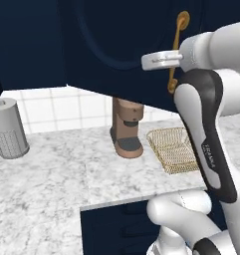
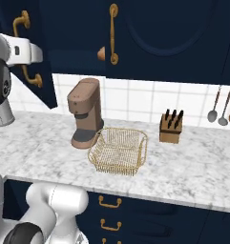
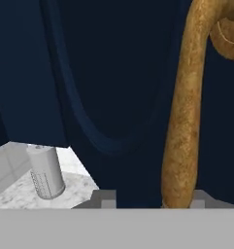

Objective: Open the cabinet, pick up the bread from the cabinet and place it in the basket. Then move the basket to the dining counter.

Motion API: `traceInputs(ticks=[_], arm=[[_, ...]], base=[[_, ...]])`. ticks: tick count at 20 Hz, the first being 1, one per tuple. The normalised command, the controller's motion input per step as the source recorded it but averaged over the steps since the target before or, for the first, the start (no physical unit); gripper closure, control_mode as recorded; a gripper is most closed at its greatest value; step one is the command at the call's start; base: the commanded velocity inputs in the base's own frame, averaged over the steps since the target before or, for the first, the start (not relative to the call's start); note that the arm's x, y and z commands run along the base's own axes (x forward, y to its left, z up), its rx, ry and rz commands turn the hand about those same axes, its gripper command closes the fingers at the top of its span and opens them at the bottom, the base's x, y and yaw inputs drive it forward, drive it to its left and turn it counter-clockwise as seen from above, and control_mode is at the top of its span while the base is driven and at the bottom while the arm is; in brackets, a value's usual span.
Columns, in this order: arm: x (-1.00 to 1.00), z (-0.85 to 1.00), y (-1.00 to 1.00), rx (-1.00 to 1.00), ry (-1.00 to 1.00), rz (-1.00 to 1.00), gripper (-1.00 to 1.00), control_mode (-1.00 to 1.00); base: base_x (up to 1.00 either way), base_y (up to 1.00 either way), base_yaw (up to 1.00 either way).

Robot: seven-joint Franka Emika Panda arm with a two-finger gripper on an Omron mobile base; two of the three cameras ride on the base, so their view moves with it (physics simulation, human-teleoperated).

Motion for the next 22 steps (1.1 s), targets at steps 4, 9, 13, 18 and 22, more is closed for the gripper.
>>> traceInputs(ticks=[4, 9, 13, 18, 22], arm=[[-0.66, 0.0, 1.0, 0.0, 0.0, 0.02, 1.0, -1.0], [-0.79, 0.09, 0.53, 0.0, 0.0, 0.01, 1.0, -1.0], [-1.0, 0.19, -0.88, 0.06, -0.01, -0.06, 1.0, -1.0], [-0.8, 0.01, -1.0, 0.3, 0.03, -0.09, 1.0, -1.0], [-0.46, 0.04, -0.96, 0.58, 0.0, 0.0, 1.0, -1.0]], base=[[0.0, 0.0, 0.0], [0.0, 0.0, 0.0], [0.0, 0.0, 0.0], [0.0, 0.0, 0.0], [0.0, 0.0, 0.0]])
